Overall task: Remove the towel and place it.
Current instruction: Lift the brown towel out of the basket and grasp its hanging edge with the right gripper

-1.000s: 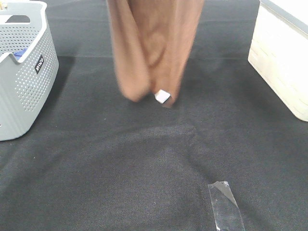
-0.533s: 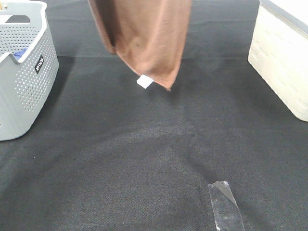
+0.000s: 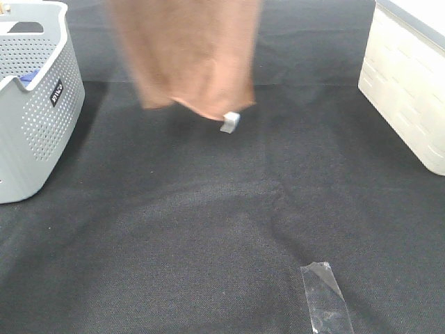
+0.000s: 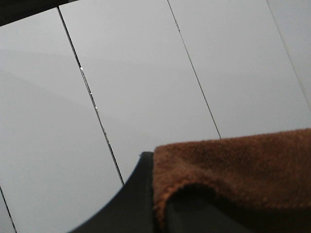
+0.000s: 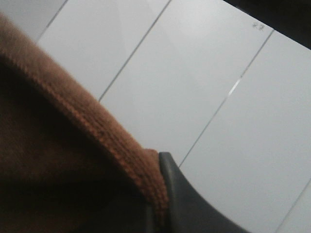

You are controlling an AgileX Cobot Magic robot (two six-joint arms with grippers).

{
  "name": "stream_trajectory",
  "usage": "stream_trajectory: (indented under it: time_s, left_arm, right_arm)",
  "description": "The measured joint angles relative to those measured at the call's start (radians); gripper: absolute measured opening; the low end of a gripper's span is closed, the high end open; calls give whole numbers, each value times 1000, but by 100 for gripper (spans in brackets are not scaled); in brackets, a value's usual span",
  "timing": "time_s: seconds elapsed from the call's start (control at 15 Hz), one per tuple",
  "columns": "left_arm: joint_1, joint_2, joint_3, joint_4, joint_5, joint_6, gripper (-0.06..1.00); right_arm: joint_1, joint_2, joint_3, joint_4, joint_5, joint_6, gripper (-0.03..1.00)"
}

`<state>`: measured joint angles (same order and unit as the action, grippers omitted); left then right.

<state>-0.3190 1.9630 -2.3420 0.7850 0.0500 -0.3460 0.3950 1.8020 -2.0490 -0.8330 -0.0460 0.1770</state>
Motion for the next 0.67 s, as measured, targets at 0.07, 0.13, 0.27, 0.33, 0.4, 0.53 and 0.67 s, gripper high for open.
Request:
stream_trajectory:
  time_s: [0.07,0.13,0.27,0.33,0.4,0.53,0.67]
  left_arm:
    - [9,-1,-5,0,-13,15,0]
    - [18,-1,-5,0,-28,22,0]
    - [26,3,-5,0,-70,25,0]
    - [27,10,-6,1,-111,26,0]
    - [28,19,-7,1,-149,27,0]
    - [29,38,-7,3,-208,27,0]
    - [45,61,-7,7,-245,59,0]
  right_arm:
    - [-24,10,-2,10,5,0,1]
    - [-34,14,-3,28,8,0,1]
    - [-34,17,-3,50,-38,0,1]
    - [-34,17,-3,69,-67,4,1]
    - [-34,19,-3,88,-87,13,1]
    - [-34,23,-3,103,-101,19,1]
    - [-34,24,-3,106,-116,19,1]
